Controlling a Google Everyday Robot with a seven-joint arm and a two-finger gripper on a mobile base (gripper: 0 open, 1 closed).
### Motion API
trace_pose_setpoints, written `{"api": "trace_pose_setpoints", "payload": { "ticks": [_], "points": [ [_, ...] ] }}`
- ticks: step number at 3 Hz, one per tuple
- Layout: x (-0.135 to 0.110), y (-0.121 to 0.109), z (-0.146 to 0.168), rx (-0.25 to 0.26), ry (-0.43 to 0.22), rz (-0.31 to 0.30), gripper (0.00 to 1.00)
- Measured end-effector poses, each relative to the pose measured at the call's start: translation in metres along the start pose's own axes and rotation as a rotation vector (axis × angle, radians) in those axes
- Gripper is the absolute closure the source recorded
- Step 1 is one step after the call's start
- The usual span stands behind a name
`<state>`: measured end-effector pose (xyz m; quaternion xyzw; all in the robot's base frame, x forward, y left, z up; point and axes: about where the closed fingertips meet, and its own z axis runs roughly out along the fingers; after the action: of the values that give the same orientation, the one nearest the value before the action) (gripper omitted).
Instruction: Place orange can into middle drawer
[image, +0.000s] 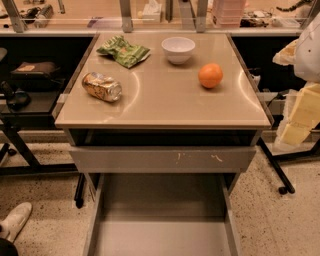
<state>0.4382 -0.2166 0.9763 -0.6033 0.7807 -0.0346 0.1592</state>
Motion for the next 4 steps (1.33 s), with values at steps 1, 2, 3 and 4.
{"api": "trace_pose_setpoints", "payload": {
  "ticks": [1,2,3,4],
  "points": [
    [0.000,0.000,0.000,0.000,0.000,0.000,0.00],
    [-0.019,0.001,0.007,-0.017,-0.058,-0.057,0.00],
    [-0.057,0.015,0.020,-0.024,-0.174,-0.133,0.00],
    [-0.107,0.037,0.029,-0.002,-0.335,-0.212,0.00]
  ]
}}
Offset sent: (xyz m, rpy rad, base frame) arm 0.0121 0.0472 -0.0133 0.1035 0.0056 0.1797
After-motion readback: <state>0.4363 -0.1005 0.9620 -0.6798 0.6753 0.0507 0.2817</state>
